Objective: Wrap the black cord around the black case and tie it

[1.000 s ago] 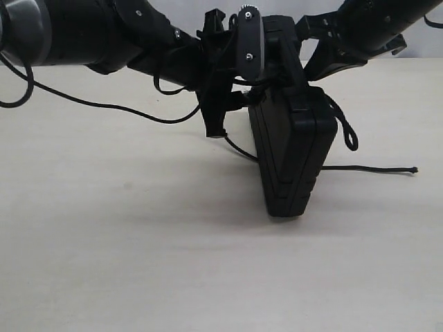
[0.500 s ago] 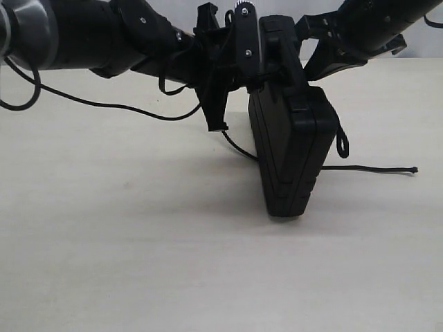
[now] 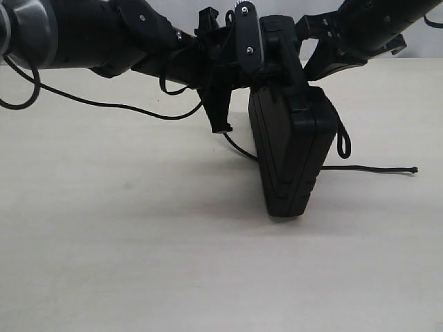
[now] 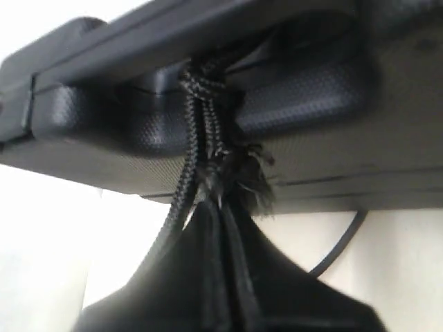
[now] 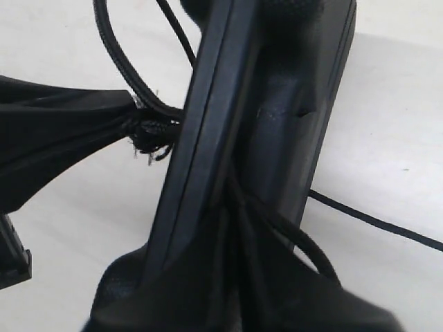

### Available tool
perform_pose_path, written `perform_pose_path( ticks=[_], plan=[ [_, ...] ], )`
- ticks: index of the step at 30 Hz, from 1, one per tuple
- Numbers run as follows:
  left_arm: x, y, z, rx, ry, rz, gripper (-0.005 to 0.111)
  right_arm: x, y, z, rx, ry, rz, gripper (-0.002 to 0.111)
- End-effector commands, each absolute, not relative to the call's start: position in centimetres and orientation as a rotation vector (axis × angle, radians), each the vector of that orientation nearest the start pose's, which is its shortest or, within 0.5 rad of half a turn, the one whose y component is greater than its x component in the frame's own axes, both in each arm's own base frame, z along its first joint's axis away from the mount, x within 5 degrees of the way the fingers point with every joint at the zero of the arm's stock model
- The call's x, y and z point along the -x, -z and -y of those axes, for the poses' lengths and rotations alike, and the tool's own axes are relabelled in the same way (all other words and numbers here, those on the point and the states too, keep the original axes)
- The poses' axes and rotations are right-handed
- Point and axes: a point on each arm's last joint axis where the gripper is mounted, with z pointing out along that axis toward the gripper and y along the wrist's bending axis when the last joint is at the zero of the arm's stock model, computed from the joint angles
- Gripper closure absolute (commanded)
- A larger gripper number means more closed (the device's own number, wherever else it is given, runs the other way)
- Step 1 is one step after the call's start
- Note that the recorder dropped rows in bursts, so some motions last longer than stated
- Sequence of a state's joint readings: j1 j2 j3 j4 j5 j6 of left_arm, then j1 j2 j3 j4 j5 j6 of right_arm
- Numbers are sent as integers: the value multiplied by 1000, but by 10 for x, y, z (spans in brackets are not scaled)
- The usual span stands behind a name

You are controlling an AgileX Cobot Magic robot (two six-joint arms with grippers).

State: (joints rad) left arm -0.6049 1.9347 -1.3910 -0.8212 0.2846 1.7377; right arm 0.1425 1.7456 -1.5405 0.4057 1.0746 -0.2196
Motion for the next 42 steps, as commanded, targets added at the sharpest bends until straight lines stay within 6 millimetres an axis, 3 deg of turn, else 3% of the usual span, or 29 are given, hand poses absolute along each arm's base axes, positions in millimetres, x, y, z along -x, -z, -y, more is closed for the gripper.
perform_pose_path(
  ticks=[1, 9, 20, 23, 27, 29, 42],
  plan=[
    [-344, -236, 276, -1630, 120, -1475, 107, -363, -312, -84, 327, -521, -2671, 104],
    [-321, -242, 311, -1658, 60, -1339, 107, -363, -312, -84, 328, -522, -2673, 104],
    [-324, -246, 309, -1590, 58, -1381, 106, -363, -312, -84, 340, -519, -2670, 104],
    [-326, -246, 305, -1570, 89, -1419, 94, -363, -312, -84, 340, -519, -2670, 104],
    [-330, -246, 297, -1567, 135, -1460, 64, -363, -312, -84, 342, -514, -2671, 104],
    [-331, -247, 294, -1572, 134, -1462, 56, -363, -312, -84, 342, -513, -2669, 104],
    [-347, -272, 251, -1524, 110, -1529, 53, -364, -312, -84, 341, -513, -2668, 104]
  ],
)
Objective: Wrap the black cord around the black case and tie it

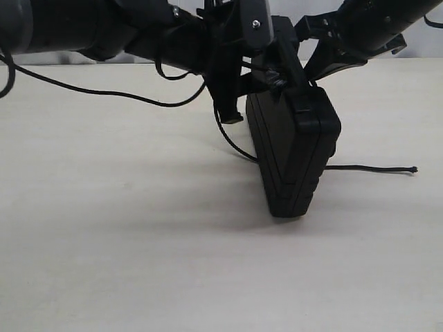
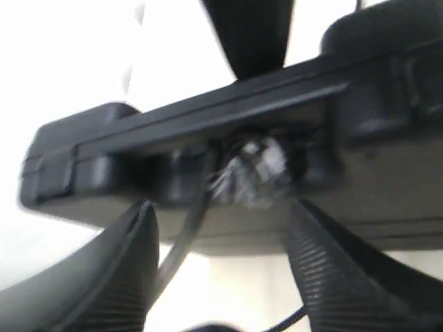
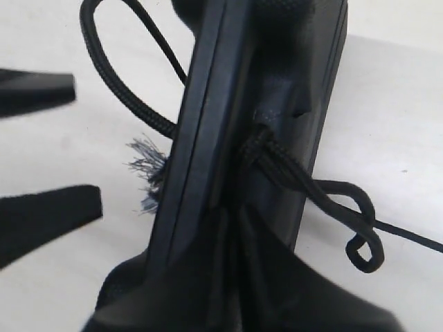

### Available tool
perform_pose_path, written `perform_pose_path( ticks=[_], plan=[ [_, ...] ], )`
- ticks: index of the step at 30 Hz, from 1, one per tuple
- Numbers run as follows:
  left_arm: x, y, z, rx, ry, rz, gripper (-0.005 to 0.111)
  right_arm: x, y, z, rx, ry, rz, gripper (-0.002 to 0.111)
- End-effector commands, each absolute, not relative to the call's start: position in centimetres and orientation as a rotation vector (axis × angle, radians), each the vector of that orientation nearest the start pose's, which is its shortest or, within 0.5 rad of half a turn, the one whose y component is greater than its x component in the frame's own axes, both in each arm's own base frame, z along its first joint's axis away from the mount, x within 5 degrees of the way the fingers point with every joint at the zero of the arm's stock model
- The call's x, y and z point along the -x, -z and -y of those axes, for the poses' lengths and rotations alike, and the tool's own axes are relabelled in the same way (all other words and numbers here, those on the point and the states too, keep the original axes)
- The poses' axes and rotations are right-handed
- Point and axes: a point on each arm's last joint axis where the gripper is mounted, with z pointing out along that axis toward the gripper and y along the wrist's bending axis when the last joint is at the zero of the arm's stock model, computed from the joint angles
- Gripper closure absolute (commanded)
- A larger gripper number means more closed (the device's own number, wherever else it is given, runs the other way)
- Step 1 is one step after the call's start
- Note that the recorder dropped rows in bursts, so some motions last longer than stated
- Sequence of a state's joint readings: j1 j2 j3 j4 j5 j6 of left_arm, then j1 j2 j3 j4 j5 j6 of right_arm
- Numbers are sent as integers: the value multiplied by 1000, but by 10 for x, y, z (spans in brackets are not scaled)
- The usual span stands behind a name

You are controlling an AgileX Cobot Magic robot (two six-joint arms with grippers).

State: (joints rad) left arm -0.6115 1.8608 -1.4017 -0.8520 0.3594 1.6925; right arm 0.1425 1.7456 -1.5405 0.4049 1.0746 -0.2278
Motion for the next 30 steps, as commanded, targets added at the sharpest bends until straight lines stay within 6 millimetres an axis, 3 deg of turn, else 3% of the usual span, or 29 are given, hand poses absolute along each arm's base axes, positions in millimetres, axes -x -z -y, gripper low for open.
perform_pose_path(
  ticks=[1, 6, 12, 19, 30],
  plan=[
    [-350, -271, 246, -1523, 91, -1538, 53, -364, -312, -84, 341, -513, -2668, 104],
    [-366, -255, 234, -1519, 32, -1577, 53, -364, -312, -84, 341, -513, -2668, 104],
    [-366, -237, 251, -1539, 1, -1558, 56, -364, -312, -84, 341, -513, -2668, 104],
    [-355, -232, 274, -1585, -17, -1485, 106, -364, -312, -84, 341, -513, -2668, 104],
    [-352, -232, 273, -1607, 28, -1507, 107, -364, -312, -84, 341, -513, -2668, 104]
  ],
)
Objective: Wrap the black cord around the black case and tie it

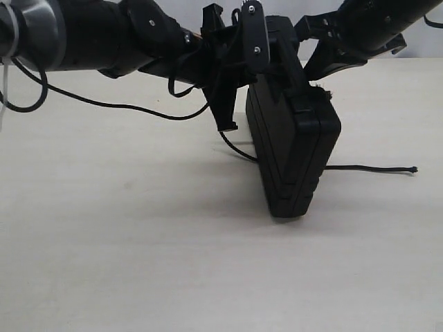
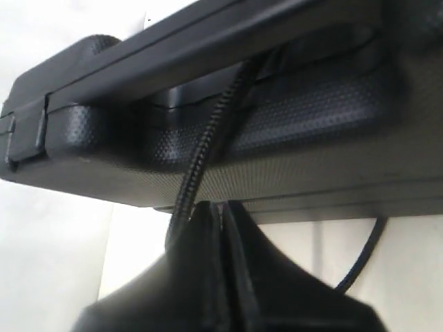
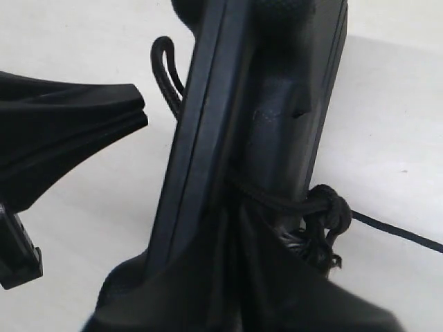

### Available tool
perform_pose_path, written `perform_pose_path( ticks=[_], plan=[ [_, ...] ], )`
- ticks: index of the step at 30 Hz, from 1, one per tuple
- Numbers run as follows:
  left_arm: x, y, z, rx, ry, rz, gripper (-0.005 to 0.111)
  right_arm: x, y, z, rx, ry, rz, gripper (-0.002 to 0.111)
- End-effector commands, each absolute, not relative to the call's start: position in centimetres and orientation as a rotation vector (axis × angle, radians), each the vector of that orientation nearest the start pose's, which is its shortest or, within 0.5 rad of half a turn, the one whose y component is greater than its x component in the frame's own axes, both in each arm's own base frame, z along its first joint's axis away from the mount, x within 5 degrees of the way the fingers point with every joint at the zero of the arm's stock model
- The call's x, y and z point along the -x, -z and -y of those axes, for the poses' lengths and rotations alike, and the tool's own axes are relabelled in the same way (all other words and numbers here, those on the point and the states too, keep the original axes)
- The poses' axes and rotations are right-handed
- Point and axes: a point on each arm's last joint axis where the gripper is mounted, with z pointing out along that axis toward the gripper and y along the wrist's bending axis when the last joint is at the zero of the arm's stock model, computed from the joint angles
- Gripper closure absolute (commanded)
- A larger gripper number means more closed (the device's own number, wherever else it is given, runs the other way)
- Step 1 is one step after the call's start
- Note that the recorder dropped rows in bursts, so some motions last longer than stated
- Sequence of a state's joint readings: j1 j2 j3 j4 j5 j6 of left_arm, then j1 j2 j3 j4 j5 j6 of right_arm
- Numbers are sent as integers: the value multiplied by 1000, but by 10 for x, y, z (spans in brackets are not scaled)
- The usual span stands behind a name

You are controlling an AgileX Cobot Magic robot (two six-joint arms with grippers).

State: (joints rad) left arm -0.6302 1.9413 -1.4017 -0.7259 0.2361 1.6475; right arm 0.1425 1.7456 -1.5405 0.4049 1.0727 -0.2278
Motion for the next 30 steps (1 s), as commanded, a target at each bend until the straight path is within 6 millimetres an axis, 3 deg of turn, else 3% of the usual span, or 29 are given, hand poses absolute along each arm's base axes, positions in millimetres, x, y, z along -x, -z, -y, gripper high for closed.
perform_pose_path(
  ticks=[1, 4, 11, 21, 27, 30],
  plan=[
    [-353, -232, 270, -1587, 41, -1530, 107, -364, -312, -84, 341, -513, -2668, 104],
    [-353, -239, 262, -1552, 93, -1586, 105, -363, -312, -84, 338, -521, -2667, 104],
    [-357, -269, 222, -1475, 186, -1693, 83, -362, -313, -91, 345, -559, -2663, 104],
    [-370, -292, 158, -1095, 333, -1984, 83, -348, -314, -145, 476, -603, -2624, 104],
    [-364, -288, 155, -1170, 401, -2028, 83, -347, -315, -153, 484, -611, -2602, 104],
    [-350, -283, 162, -1394, 477, -1988, 83, -351, -314, -141, 448, -546, -2621, 104]
  ],
)
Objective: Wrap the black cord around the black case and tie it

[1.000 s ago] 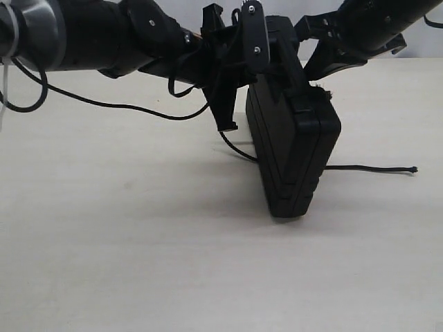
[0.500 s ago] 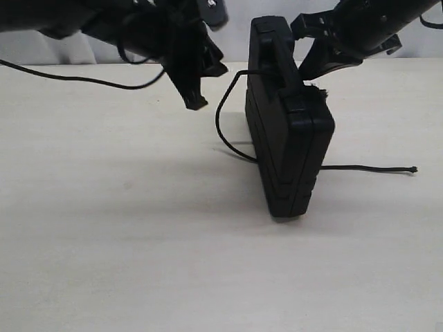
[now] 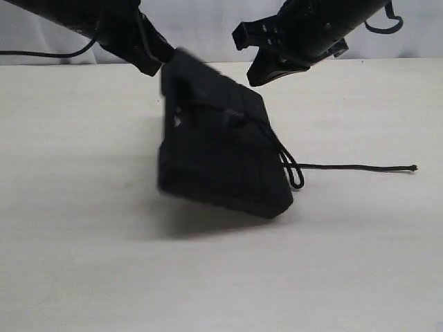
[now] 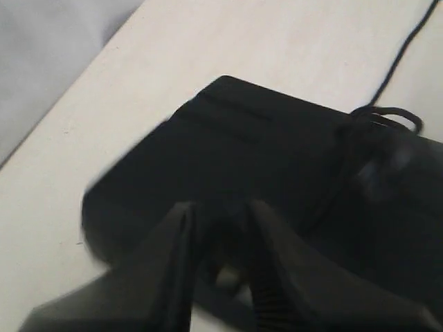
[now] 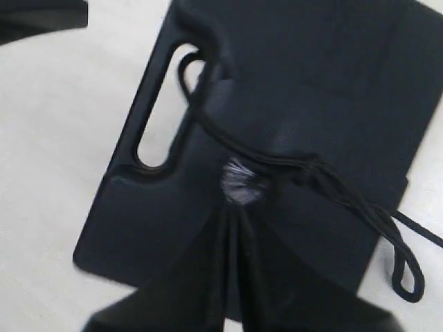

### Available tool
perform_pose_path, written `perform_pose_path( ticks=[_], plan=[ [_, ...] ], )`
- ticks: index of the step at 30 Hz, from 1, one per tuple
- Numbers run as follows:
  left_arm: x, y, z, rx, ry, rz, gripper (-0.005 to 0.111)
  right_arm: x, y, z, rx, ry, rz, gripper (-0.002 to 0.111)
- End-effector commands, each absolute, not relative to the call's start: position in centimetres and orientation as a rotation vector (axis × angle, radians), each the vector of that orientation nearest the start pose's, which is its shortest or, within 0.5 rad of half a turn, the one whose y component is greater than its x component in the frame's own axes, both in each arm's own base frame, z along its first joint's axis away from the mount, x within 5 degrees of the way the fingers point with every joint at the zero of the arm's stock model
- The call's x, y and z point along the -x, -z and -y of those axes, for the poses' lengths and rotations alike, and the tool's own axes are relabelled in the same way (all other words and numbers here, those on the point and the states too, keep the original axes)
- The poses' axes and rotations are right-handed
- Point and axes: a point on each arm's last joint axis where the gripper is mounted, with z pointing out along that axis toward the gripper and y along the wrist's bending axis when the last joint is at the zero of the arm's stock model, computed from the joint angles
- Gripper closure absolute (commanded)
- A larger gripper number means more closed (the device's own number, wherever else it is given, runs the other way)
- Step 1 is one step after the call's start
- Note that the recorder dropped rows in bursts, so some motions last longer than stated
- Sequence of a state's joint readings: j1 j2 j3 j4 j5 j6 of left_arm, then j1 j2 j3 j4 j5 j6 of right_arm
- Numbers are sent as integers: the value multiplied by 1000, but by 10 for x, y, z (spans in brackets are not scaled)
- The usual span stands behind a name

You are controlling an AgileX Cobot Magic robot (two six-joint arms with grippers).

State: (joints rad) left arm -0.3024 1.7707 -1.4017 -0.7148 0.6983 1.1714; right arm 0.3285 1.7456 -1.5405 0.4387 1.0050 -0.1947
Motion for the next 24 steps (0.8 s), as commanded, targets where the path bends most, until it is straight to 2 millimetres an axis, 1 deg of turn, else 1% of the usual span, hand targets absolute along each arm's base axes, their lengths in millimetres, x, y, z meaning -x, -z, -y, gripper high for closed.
perform_pose_path(
  ticks=[1, 2, 3, 6, 9, 11, 12, 13, 15, 17, 19, 21, 23, 24],
  plan=[
    [-345, -280, 164, -1489, 515, -1961, 83, -353, -313, -135, 420, -513, -2632, 104],
    [-340, -276, 168, -1579, 556, -1920, 83, -354, -313, -131, 395, -492, -2642, 104],
    [-338, -274, 170, -1633, 590, -1887, 83, -356, -312, -124, 371, -464, -2653, 104],
    [-334, -262, 183, -1725, 669, -1813, 83, -359, -310, -105, 317, -405, -2692, 104],
    [-335, -239, 199, -1847, 682, -1735, 82, -362, -304, -82, 243, -341, -2725, 104],
    [-335, -224, 211, -1886, 677, -1712, 82, -363, -294, -66, 170, -304, -2755, 104],
    [-337, -216, 217, -1891, 659, -1711, 80, -363, -285, -57, 148, -271, -2772, 104],
    [-338, -210, 221, -1888, 641, -1714, 78, -363, -276, -48, 133, -234, -2795, 103],
    [-340, -198, 230, -1905, 600, -1691, 68, -362, -254, -36, 106, -190, -2849, 97],
    [-340, -189, 239, -1914, 576, -1675, 56, -361, -233, -32, 151, -174, -2904, 88],
    [-339, -183, 247, -1933, 546, -1652, 50, -363, -217, -32, 245, -166, -2937, 78],
    [-341, -176, 253, -1942, 462, -1633, 50, -365, -205, -33, 310, -164, -2964, 71],
    [-347, -172, 255, -1924, 365, -1624, 50, -367, -193, -36, 398, -145, -2986, 70],
    [-351, -170, 254, -1911, 327, -1627, 50, -369, -187, -35, 411, -126, -2997, 70]
  ],
)
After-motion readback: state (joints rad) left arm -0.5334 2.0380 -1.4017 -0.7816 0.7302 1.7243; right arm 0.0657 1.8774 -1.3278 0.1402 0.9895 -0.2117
